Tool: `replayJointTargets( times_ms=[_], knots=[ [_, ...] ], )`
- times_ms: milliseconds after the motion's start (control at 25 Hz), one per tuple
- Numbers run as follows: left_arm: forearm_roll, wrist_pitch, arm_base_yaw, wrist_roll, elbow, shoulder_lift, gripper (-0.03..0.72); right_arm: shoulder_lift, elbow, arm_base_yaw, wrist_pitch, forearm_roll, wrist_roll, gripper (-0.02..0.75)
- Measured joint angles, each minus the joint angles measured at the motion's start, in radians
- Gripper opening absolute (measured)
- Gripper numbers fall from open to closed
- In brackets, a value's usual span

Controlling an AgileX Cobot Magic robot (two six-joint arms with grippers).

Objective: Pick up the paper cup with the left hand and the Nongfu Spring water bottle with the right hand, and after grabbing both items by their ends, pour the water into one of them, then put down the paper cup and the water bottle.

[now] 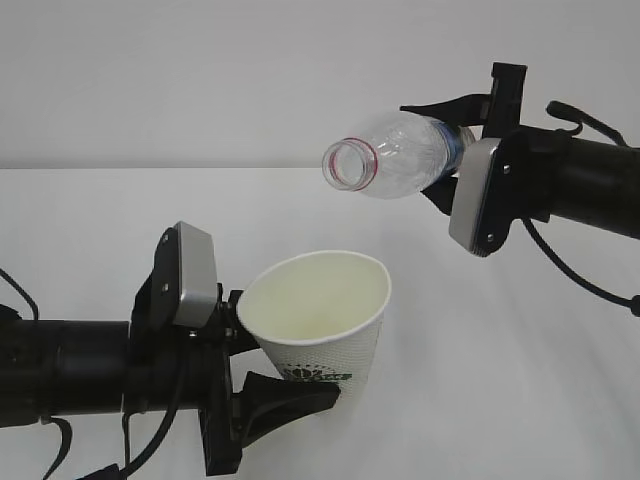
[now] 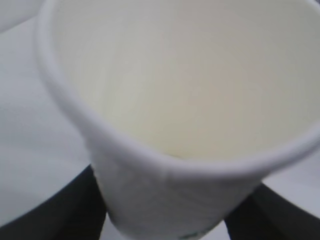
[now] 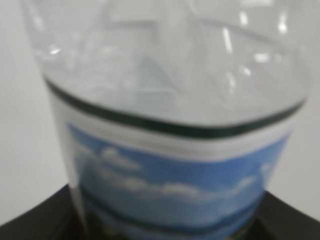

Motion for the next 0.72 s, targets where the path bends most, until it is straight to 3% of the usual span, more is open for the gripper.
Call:
replayJointTargets(
  times_ms=[720],
  knots=[
    [-0.002, 0.006, 0.000, 0.000, 0.000, 0.000, 0.485, 0.000, -0.015, 0.000, 0.000, -0.002, -0.075, 0.449]
  ],
)
